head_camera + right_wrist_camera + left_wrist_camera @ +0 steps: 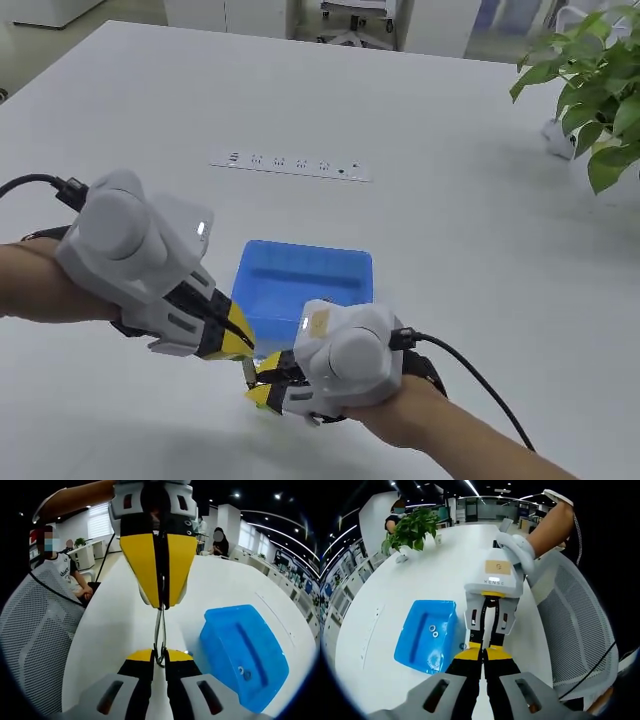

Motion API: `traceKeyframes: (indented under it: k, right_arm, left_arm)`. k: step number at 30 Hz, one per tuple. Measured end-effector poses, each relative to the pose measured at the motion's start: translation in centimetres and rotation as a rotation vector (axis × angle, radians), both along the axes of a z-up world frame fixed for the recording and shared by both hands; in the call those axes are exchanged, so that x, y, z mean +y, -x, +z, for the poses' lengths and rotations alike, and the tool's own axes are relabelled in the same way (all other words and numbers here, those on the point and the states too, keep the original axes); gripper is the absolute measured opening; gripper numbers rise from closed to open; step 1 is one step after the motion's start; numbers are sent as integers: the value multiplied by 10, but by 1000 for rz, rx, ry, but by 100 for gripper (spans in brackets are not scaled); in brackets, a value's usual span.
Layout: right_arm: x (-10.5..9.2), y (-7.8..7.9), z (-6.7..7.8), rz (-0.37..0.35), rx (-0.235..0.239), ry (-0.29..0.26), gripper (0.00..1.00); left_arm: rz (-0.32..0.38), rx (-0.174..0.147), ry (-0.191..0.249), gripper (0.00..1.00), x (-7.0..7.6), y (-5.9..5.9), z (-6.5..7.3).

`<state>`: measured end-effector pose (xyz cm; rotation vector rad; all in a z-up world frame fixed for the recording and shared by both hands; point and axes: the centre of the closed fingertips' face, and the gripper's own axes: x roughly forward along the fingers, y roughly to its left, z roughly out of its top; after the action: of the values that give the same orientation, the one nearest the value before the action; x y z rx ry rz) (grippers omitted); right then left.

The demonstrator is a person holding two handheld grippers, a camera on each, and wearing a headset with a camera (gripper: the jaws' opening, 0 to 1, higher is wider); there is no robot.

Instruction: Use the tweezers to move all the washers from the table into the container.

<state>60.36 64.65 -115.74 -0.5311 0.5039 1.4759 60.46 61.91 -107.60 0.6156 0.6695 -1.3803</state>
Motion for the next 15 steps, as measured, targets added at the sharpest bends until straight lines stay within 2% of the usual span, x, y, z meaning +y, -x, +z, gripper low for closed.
traceKeyframes:
  k: [15]
  right_arm:
    - [-6,6,4,-5,-2,1,10]
  left_arm:
    - [-28,-1,-13,5,-4,6,3]
